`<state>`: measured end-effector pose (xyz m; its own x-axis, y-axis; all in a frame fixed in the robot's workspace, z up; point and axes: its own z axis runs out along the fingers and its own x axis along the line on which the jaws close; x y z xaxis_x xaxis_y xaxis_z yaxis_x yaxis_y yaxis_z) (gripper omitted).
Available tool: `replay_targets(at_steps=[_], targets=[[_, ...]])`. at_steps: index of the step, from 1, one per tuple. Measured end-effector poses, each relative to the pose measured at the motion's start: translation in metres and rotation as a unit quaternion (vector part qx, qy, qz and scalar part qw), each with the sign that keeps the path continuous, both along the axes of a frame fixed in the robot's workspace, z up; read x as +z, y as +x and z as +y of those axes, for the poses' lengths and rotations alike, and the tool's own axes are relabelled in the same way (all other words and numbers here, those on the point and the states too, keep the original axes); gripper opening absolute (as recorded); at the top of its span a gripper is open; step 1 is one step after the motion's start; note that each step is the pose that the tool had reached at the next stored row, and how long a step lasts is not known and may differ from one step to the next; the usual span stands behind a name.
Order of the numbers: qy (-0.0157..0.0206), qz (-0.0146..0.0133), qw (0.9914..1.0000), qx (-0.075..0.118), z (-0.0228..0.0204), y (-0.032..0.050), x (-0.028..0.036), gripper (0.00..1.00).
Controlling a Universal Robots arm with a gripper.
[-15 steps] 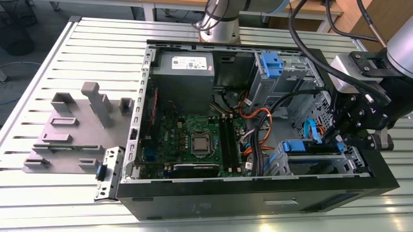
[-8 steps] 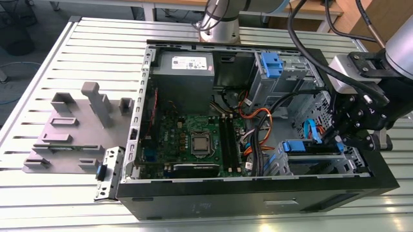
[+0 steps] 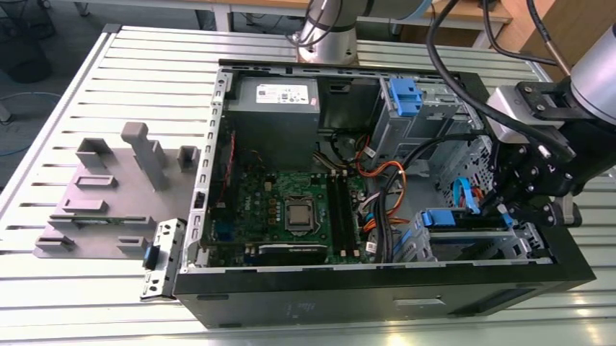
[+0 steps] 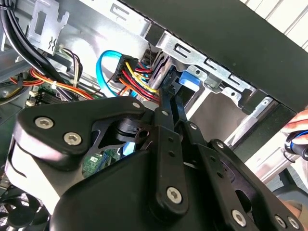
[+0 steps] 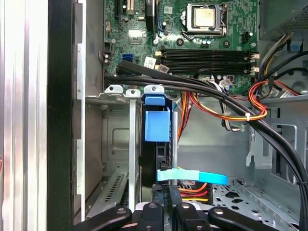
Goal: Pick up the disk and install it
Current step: 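Insert the second disk wire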
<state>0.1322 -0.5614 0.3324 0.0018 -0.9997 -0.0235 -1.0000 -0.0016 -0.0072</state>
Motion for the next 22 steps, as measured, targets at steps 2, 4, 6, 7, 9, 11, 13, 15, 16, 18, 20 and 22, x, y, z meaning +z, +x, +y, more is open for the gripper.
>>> replay_targets(at_steps=[2, 4, 6, 7, 9, 11, 13, 15, 16, 18, 20, 22], targets=[[0.0001, 0.0, 1.0, 0.0, 0.0, 0.0, -0.0016, 0.16], [0.0, 0.0, 1.0, 0.0, 0.0, 0.0, -0.0032, 0.16], [-0.0001, 0.0, 1.0, 0.0, 0.0, 0.0, -0.0033, 0.16], [-0.0001, 0.0, 1.0, 0.0, -0.0001, 0.0, -0.0034, 0.16], [0.0, 0.0, 1.0, 0.0, 0.0, 0.0, -0.0041, 0.16], [-0.0001, 0.0, 1.0, 0.0, 0.0, 0.0, -0.0041, 0.16], [0.0, 0.0, 1.0, 0.0, 0.0, 0.0, -0.0042, 0.16], [0.0001, 0.0, 1.0, 0.0, 0.0, 0.0, -0.0043, 0.16], [0.0004, 0.0, 1.0, 0.0, 0.0, 0.0, -0.0046, 0.18], [0.0003, 0.0, 1.0, 0.0, 0.0, 0.0, -0.0046, 0.24], [0.0001, 0.0, 1.0, 0.0, 0.0, 0.0, -0.0045, 0.24], [0.0, 0.0, 1.0, 0.0, 0.0, 0.0, -0.0029, 0.24]])
